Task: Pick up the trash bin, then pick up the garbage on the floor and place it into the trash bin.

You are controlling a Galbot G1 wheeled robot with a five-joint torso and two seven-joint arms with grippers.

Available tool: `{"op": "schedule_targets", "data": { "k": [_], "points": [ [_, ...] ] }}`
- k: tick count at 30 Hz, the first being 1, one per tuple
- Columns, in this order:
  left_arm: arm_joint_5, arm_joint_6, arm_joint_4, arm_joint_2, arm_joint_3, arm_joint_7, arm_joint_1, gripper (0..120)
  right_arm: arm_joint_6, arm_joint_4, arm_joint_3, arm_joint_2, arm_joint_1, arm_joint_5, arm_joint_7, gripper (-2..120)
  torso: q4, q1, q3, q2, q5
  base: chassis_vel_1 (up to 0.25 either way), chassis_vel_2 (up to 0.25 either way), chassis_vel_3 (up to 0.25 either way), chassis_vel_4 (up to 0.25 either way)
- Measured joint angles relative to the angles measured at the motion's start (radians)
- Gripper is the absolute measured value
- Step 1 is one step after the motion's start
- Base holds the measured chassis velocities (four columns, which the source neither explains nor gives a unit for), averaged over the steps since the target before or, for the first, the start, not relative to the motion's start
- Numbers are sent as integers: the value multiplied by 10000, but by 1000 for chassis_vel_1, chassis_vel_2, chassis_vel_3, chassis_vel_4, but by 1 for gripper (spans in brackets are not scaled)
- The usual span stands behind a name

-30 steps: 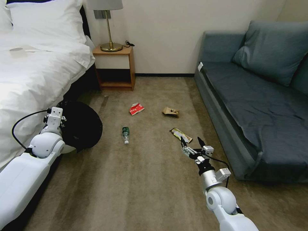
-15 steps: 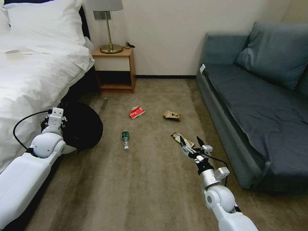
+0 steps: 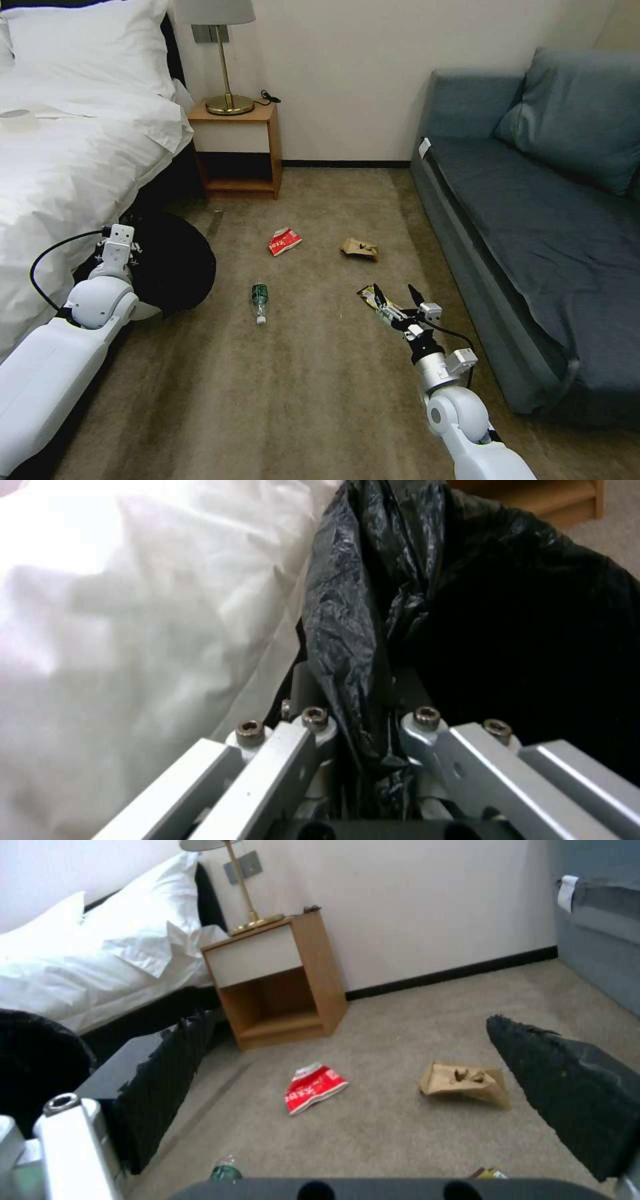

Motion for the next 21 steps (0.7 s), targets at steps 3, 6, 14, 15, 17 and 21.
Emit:
{"op": "schedule_targets", "data": {
  "k": [3,6,14,15,17,21],
  "points": [
    [-10,-4,-14,13,-13,0,7,6,2,-8,0,-2,0,0,-8,100,0,0,0,0,-1,-124,97,96,-100],
    [-13,-11,-23,22,-26,0,23,6,4,-8,0,-3,-9,1,-14,100,-2,1,0,0,0,-110,99,93,-103],
    [-24,-18,-92,60,-56,2,72,6,6,34,4,-17,-53,-3,-21,100,-1,0,0,0,0,-92,84,95,-98],
    [-28,-17,-108,77,-62,3,82,6,6,49,5,-18,-69,-4,-23,100,0,0,0,0,0,-97,108,107,-98],
    [-36,-18,-139,102,-76,2,97,6,6,72,5,-18,-93,-10,-27,100,1,0,0,0,0,-97,113,96,-95],
    [-42,-17,-170,121,-96,2,131,6,9,94,10,-12,-128,-19,-35,100,0,0,0,0,-1,-107,106,96,-102]
  ]
}}
